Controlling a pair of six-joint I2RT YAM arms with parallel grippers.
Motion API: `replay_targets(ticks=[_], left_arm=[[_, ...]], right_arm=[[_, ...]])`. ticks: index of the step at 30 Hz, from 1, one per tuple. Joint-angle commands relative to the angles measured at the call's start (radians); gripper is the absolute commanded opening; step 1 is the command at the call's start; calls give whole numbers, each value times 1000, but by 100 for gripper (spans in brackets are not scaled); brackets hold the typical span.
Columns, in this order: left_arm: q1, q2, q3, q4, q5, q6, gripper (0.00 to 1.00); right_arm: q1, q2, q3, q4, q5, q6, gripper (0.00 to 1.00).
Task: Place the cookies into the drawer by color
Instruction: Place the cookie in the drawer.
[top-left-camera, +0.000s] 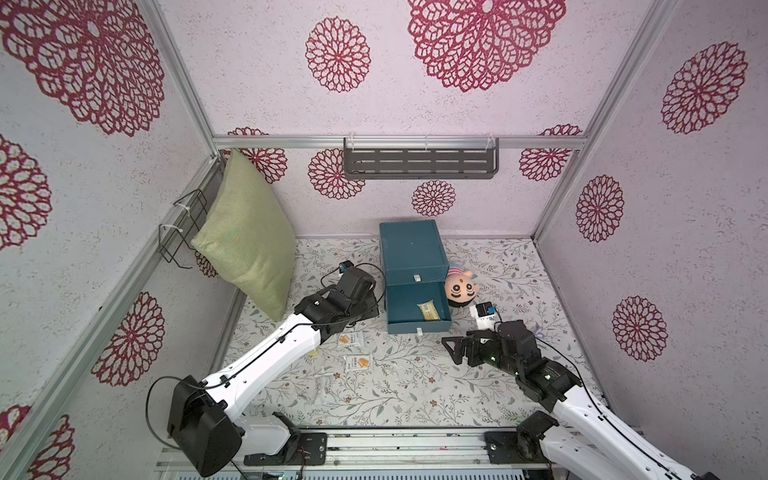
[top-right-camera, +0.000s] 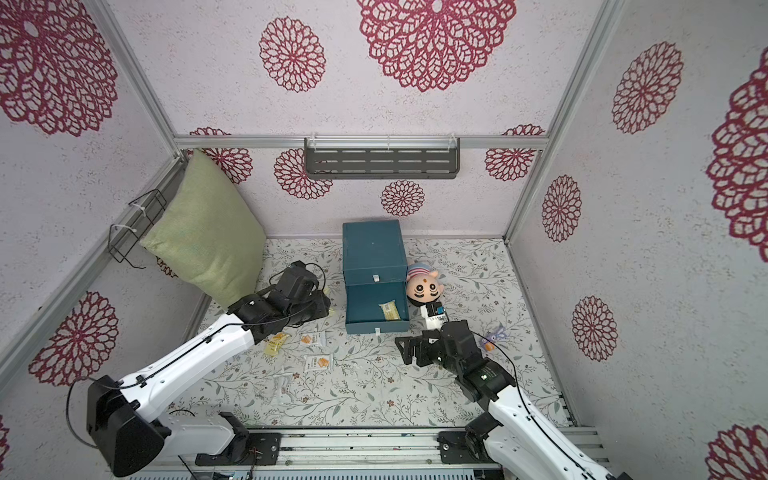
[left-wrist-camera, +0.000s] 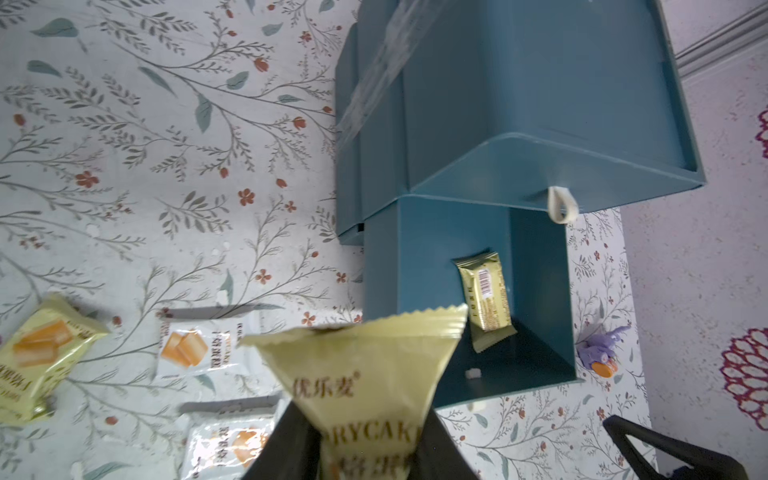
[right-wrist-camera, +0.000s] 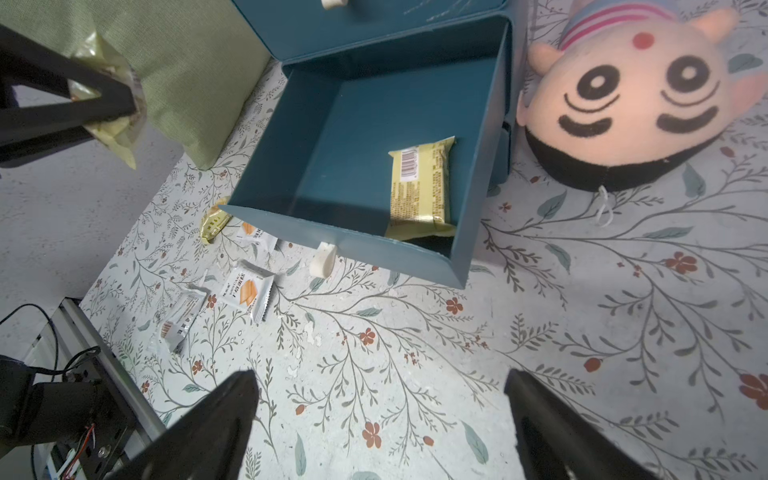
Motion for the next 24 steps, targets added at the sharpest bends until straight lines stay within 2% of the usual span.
replay_targets(ticks=[1, 11, 14, 17, 21, 24], left_arm=[[-40, 87, 72, 25, 16, 27, 34], [-111, 310, 259, 41, 36, 48, 36], [-112, 355, 294, 34, 37, 53, 49], [-111, 370, 318, 25, 47, 54, 66], [-113, 333, 308, 7, 20, 59, 73], [-112, 264, 249, 3, -32, 64, 80]], right_arm=[[-4, -23, -4, 27, 18, 27, 99], [-6, -49, -26, 26, 14, 36, 99], [-6, -50, -30, 29, 10, 37, 99], [-5, -52, -30, 27, 9, 36, 99], [-6, -55, -30, 22, 9, 33, 99], [-5, -59, -29, 19, 9, 33, 99]])
